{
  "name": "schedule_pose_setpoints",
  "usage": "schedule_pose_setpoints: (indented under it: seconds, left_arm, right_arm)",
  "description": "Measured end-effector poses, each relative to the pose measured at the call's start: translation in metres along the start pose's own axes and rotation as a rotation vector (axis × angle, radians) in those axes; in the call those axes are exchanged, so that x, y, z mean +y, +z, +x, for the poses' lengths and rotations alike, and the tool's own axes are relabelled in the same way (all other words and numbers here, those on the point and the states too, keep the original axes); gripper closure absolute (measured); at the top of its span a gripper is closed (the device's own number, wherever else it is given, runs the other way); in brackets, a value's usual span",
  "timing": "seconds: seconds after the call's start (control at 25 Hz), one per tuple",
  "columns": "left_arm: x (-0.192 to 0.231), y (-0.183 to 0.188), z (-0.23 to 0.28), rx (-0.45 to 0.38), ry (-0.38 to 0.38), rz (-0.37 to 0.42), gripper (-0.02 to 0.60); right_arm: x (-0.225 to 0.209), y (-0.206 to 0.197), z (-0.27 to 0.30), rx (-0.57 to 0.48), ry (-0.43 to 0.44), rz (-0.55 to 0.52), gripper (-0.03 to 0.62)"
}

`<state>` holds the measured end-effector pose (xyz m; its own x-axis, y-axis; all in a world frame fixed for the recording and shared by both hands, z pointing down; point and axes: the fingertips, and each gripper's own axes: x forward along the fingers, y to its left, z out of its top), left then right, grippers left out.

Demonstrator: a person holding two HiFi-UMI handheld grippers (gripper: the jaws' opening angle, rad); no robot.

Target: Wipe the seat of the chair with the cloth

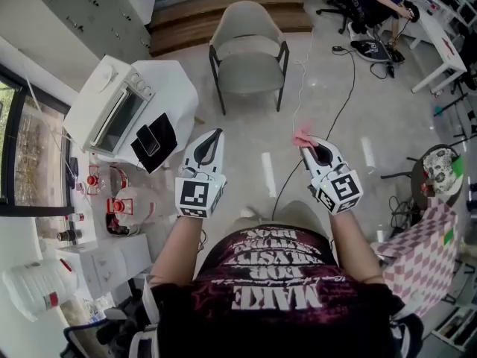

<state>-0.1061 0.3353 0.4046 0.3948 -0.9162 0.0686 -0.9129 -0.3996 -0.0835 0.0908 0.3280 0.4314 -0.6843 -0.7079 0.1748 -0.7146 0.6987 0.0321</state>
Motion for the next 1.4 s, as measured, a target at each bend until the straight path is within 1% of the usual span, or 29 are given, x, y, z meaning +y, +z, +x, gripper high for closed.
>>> schedule_pose_setpoints:
  seconds: [0.16, 0.28, 0.4, 0.64, 0.8, 0.92, 1.16, 1.4]
  left_arm:
    - [0.003, -0.002, 0.022, -0.004, -0.031, -0.001, 0.578]
    - [0.006, -0.004, 0.038, -0.004, -0.04, -0.009, 0.578]
    - [0.012, -0.007, 0.059, 0.01, -0.029, -0.018, 0.578]
    - [0.028, -0.001, 0.118, 0.01, -0.018, -0.009, 0.578]
    - [0.042, 0.005, 0.155, 0.019, -0.015, 0.006, 0.578]
    - [0.052, 0.009, 0.178, 0.016, -0.003, 0.0, 0.578]
    - [0.061, 0.009, 0.215, 0.031, 0.02, -0.019, 0.578]
    - [0.06, 0.019, 0.254, 0.033, 0.051, -0.011, 0.578]
  right_arm:
    - [-0.012, -0.001, 0.01, 0.005, -0.02, 0.004, 0.563]
    - [-0.02, -0.006, 0.021, 0.021, -0.015, 0.011, 0.563]
    - [-0.035, -0.01, 0.035, 0.032, 0.0, 0.018, 0.563]
    - [-0.084, -0.012, 0.074, 0.042, 0.024, 0.048, 0.563]
    - [-0.108, -0.006, 0.108, 0.035, 0.048, 0.058, 0.563]
    - [-0.12, -0.001, 0.129, 0.04, 0.073, 0.057, 0.563]
    - [-0.15, 0.007, 0.152, 0.05, 0.105, 0.047, 0.563]
    - [-0.188, 0.012, 0.166, 0.049, 0.142, 0.045, 0.563]
